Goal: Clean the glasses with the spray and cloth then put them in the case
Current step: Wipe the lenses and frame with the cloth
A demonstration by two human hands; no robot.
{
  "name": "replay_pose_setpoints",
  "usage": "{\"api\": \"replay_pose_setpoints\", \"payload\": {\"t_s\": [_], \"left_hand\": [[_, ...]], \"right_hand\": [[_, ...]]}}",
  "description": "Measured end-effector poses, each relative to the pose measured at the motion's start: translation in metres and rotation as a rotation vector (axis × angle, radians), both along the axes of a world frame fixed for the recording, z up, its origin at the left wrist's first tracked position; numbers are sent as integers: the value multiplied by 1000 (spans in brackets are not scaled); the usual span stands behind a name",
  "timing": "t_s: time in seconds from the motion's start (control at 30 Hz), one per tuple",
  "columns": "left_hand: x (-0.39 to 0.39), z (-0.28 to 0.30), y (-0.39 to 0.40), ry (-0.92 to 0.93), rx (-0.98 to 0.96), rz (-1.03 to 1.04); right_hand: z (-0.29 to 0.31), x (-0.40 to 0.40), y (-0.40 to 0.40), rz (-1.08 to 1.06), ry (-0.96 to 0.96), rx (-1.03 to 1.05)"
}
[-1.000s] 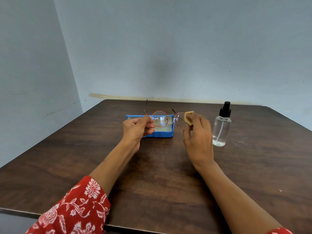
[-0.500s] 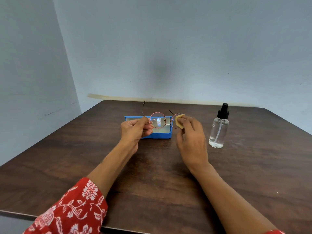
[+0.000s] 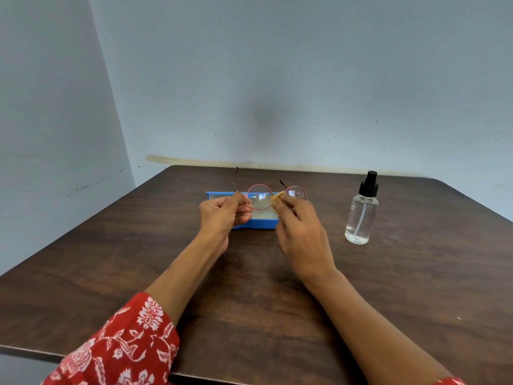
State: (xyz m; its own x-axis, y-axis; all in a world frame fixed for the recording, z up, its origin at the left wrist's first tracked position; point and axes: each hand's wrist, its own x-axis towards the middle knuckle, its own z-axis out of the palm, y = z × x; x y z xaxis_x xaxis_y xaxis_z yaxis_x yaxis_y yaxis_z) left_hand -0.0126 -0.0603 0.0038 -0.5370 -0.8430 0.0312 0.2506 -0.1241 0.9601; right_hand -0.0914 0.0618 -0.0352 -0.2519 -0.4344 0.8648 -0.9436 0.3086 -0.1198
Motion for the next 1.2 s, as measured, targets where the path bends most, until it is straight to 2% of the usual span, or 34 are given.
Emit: {"api": "replay_pose_setpoints", "payload": {"t_s": [0.23, 0.43, 0.63, 0.83, 1.03, 1.2], "left_hand": [[-1, 1, -2, 5, 22, 15], [1, 1, -1, 11, 10, 12], [0, 2, -1, 20, 31, 11], [1, 2, 0, 18, 23, 19], [0, 3, 0, 7, 38, 18], [1, 3, 0, 2, 39, 25]], "right_hand": [[2, -9, 8, -64, -64, -90], [0, -2, 1, 21, -26, 2], [2, -14, 12, -43, -212, -191], [0, -3, 3, 21, -124, -78], [1, -16, 11, -50, -265, -204], [1, -7, 5, 10, -178, -134]]}}
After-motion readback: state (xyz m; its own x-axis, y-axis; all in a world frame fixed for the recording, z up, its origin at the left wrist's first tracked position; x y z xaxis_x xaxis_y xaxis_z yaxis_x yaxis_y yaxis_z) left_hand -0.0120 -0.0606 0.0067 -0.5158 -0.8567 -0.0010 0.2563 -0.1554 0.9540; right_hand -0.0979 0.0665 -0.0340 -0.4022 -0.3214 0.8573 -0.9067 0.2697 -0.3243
